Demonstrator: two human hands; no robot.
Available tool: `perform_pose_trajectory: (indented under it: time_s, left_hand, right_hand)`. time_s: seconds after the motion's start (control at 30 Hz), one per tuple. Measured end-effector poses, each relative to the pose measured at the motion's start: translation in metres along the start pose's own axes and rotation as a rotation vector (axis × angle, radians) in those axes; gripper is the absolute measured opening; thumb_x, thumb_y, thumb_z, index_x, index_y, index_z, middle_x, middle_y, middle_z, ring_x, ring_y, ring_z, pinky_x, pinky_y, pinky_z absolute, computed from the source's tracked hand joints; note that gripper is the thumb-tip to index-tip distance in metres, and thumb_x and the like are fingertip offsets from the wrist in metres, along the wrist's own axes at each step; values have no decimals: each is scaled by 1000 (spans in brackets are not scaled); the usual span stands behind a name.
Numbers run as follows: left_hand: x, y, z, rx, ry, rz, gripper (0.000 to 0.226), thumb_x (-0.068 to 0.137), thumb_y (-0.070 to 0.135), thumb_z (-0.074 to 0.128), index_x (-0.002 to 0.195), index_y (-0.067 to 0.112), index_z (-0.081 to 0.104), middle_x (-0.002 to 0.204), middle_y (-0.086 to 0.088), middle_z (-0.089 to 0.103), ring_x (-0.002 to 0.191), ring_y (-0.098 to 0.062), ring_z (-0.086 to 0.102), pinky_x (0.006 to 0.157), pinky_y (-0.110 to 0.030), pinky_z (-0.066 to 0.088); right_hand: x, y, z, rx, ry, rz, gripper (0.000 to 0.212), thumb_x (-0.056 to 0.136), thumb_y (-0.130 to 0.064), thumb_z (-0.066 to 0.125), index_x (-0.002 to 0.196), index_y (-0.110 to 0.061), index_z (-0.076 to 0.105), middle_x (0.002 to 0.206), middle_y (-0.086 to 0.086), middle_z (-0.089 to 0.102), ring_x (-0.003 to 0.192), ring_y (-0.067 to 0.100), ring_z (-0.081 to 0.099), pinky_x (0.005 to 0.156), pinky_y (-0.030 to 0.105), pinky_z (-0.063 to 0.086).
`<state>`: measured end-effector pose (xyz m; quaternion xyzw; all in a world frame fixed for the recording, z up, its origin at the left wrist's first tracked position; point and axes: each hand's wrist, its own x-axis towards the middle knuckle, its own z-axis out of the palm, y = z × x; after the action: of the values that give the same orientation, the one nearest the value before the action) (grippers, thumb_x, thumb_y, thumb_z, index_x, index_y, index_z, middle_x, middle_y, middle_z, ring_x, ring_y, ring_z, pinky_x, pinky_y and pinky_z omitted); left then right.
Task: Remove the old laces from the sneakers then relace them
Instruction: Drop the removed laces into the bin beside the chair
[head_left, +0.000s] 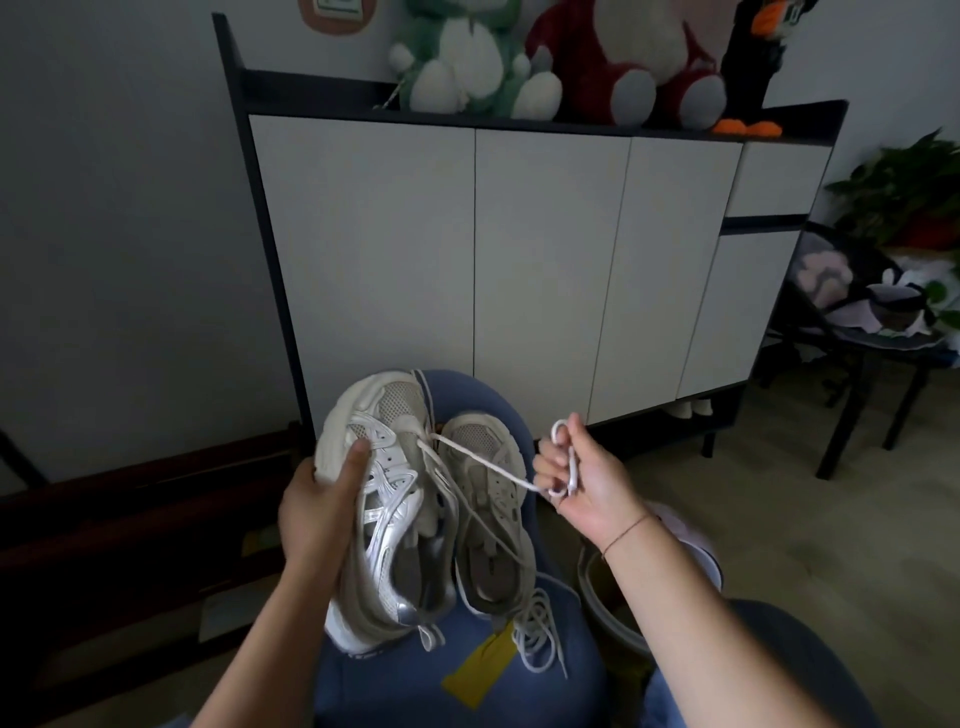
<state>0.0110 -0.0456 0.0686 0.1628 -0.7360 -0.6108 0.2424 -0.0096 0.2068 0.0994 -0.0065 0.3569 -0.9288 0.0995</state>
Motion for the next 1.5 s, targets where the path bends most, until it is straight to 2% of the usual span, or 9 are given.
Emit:
perform_pose_trajectory:
  time_s: [0.1,0.33,0.43,0.6,0.77,1.0,1.23,1.4,1.5]
  left_hand:
    - [-4,5,4,-9,-20,20,42,83,55,68,107,20,64,95,4,69,90,-19,65,80,-32,47]
    - [-12,13,9,-48,-74,58,43,82,53,69,111,22,68,95,8,72,88,-5,67,70,-20,47]
    - [-10,14,11,-66,-80,45,41,82,54,69,107,22,68,94,7,72,88,-7,68,70,-21,48]
    - [-9,8,16,-69,-122,18,30,82,55,70,98,30,66,94,7,74,89,-9,70,81,-31,54]
    - [-14,5,28,-72,-157,8,36,81,56,69,101,26,67,92,7,75,87,-8,71,79,-30,54]
    - [-12,0,35,-138,-187,-74,40,82,55,68,106,24,69,93,7,76,86,-9,73,83,-33,56]
    - [-10,-5,34,-209,-254,-139,52,73,60,68,107,20,69,95,2,77,88,-16,74,81,-35,56]
    - [-4,-3,31,-271,-202,-198,38,88,46,65,107,14,68,91,-1,77,82,-15,74,74,-31,56]
    - [-5,-2,33,-269,-219,-195,35,89,44,64,107,14,68,88,1,77,78,-12,74,68,-26,53]
  right_hand:
    - [4,12,2,-358,48,54,30,101,-32,38,78,-14,46,52,-2,34,37,7,25,35,15,18]
    - [9,33,1,-881,-95,90,31,74,-44,71,76,-15,58,59,0,50,46,11,45,39,18,28]
    - [12,32,4,-749,-79,29,19,91,-26,60,79,-11,62,65,-1,63,58,9,61,53,18,47]
    - [21,23,8,-361,-45,11,33,97,-27,45,67,-13,45,58,-1,41,46,7,42,43,16,36]
    - [29,24,14,-77,-92,47,38,98,-33,42,94,-4,66,93,13,66,82,22,67,74,33,57]
    - [45,18,16,198,-73,-38,43,99,-31,40,60,-15,49,56,-1,44,54,14,51,71,32,51]
    - [52,-1,5,-457,66,-180,34,102,-27,39,70,-16,39,47,-7,31,39,7,24,37,18,21]
    - [42,-4,-13,-1338,-151,-300,51,87,-51,53,88,0,59,55,-2,45,45,5,40,47,12,33]
    - [37,9,-21,-1359,-266,-231,58,79,-54,60,82,3,63,74,20,61,68,30,56,67,27,43]
